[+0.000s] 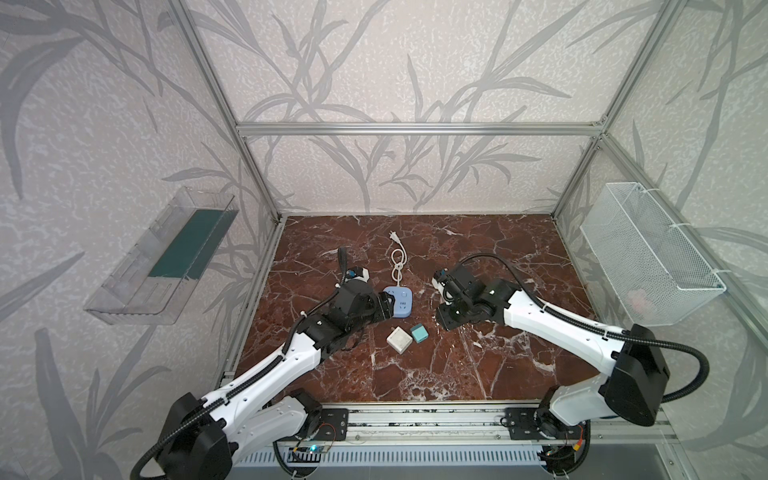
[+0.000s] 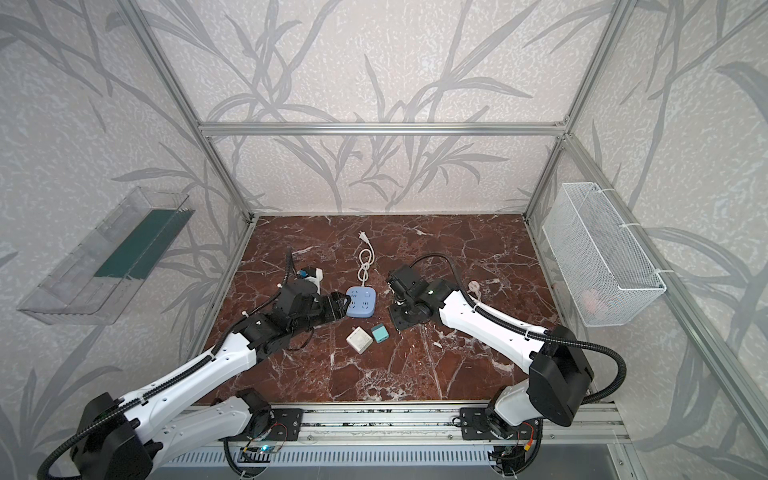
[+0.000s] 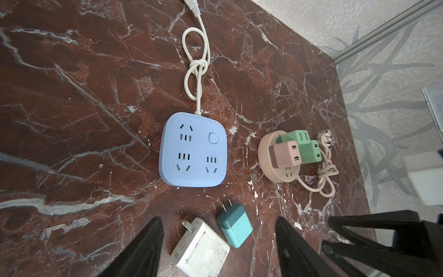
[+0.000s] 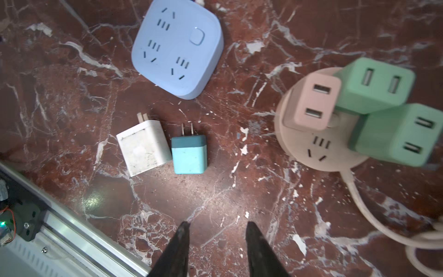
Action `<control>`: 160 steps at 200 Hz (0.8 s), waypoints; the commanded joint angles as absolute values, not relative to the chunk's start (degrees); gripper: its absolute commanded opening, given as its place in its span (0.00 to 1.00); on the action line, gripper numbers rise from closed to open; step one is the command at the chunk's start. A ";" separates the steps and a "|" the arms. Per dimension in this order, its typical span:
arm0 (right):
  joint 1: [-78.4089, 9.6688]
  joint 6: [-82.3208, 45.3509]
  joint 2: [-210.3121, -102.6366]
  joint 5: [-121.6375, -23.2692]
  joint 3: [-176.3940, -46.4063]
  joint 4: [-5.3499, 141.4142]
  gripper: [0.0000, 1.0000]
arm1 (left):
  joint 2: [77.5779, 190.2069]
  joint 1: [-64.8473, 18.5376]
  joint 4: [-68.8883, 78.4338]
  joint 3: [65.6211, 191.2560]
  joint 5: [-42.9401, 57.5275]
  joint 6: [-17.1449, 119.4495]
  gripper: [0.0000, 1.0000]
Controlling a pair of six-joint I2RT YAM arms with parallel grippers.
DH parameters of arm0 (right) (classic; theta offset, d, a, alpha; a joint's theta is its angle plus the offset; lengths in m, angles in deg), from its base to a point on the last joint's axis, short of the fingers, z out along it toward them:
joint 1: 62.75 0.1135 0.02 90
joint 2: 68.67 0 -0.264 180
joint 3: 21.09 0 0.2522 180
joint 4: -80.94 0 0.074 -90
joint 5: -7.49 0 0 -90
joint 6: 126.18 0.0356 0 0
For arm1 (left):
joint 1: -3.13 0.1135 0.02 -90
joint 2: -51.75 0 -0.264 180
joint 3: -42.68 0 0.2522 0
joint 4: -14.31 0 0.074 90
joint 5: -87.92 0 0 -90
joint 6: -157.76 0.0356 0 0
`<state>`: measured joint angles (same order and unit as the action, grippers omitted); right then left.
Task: Insert the plug
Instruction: 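Move the right gripper over the teal charger near the white charger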
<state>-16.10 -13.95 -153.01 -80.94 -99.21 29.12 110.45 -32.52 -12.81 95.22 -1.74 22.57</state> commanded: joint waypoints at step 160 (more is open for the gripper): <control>-11.51 -19.66 -160.05 -79.96 -87.80 49.49 0.54 | 106.27 -32.57 -11.25 88.96 -0.85 15.82 0.72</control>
